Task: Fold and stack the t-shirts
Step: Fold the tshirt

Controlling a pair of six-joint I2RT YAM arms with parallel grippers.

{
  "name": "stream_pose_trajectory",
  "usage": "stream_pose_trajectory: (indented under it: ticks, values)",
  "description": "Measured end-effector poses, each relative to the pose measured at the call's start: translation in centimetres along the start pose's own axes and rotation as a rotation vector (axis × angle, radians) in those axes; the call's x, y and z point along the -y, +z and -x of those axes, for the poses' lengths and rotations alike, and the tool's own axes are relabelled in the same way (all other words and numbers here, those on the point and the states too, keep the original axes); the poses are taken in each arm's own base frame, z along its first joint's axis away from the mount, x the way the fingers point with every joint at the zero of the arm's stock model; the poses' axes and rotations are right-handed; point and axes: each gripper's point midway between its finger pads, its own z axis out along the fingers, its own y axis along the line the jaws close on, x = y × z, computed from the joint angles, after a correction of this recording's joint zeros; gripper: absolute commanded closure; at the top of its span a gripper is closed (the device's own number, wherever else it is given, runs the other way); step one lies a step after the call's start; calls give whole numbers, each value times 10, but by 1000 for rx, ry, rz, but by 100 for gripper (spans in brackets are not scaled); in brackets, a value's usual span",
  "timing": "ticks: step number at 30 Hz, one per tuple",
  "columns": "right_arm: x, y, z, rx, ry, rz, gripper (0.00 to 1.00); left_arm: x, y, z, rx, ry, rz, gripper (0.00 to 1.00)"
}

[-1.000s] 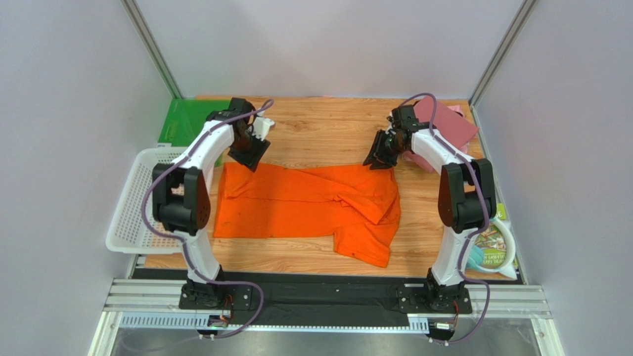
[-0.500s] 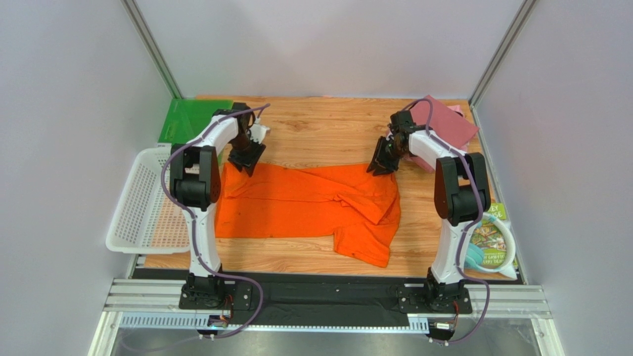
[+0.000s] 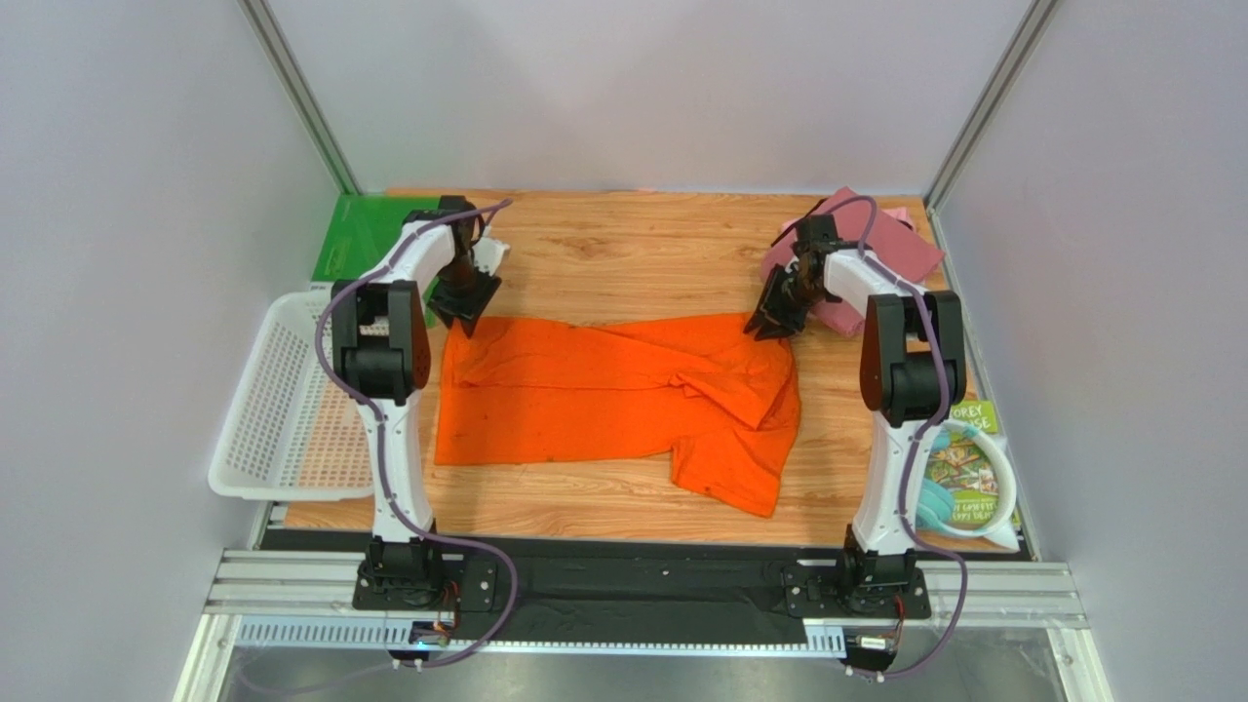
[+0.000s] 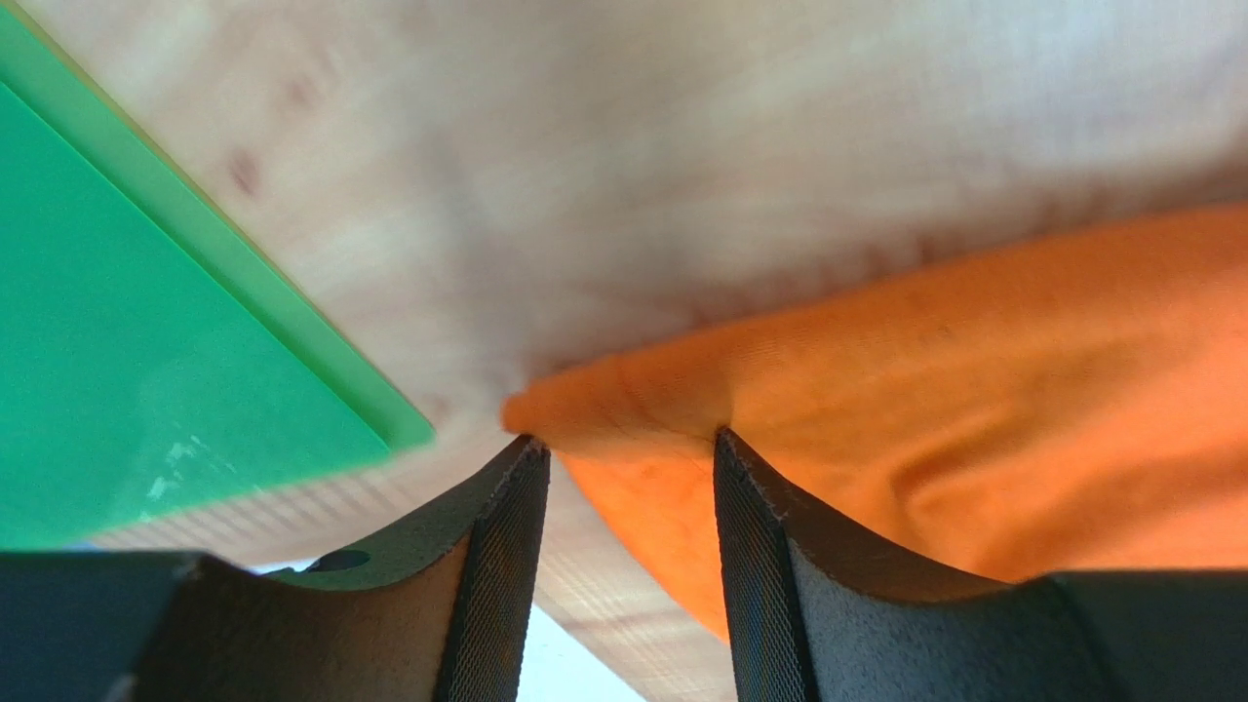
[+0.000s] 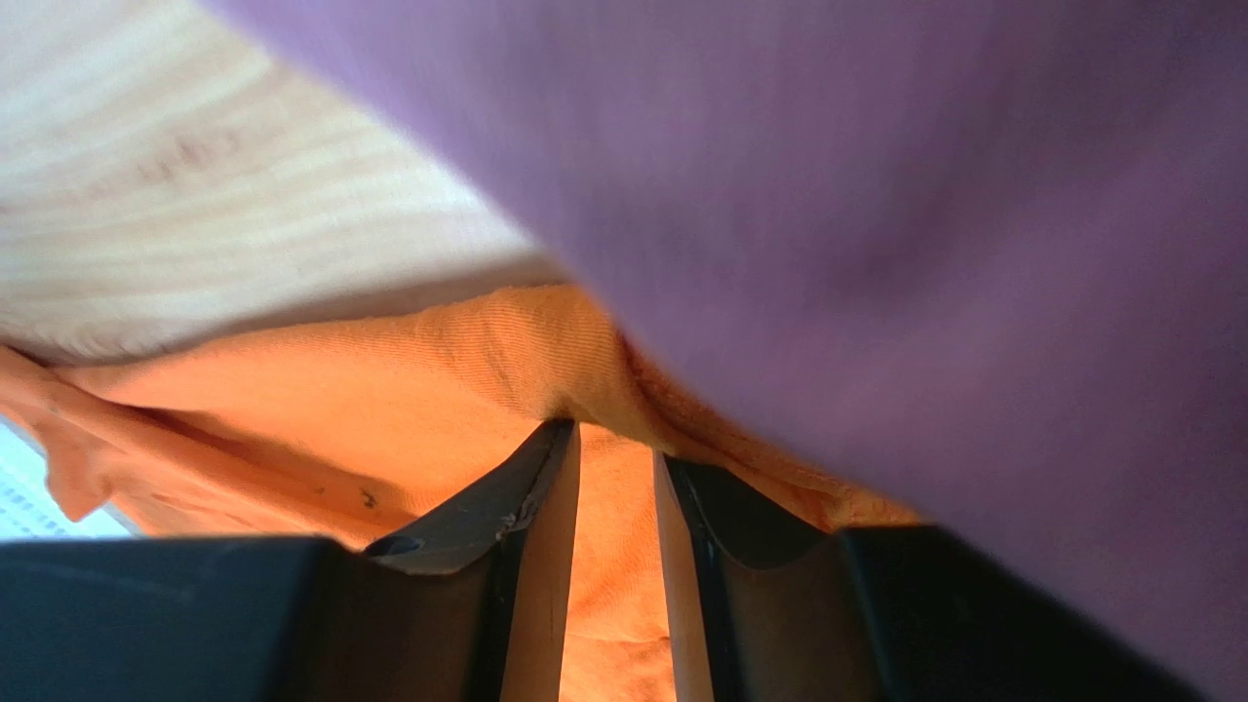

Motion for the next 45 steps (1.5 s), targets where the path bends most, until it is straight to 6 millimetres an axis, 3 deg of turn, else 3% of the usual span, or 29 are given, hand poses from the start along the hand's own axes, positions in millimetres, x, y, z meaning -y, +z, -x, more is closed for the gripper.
stream_pose_trajectory:
  ticks: [7,14,17,21,24,26,29,31,34,37,45]
  values:
    - [-8,7,30,20,8,21,68,-20,7,31,24,-1,53,50]
    - [-17,-2,23,21,-15,19,66,-24,-6,35,44,0,81,49]
    - [-34,-28,18,60,-53,32,66,-24,-33,36,88,1,100,49]
    - [-79,-81,8,160,-145,108,66,-6,-96,31,202,25,120,49]
    - [-104,-108,-16,197,-211,167,66,37,-136,19,287,89,84,48]
    - [-112,-111,-38,184,-243,189,66,69,-146,11,310,142,32,49]
    - [-113,-93,-73,107,-277,187,67,106,-130,1,273,196,-60,49]
    - [-106,-73,-95,36,-285,164,67,112,-104,-4,204,188,-95,50]
    - [-97,-53,-113,-32,-286,128,67,107,-65,-12,104,154,-119,50]
    - [-94,-43,-118,-55,-291,114,67,99,-47,-18,55,120,-124,50]
    - [-88,-31,-99,-42,-275,84,68,69,-44,-27,60,36,-99,50]
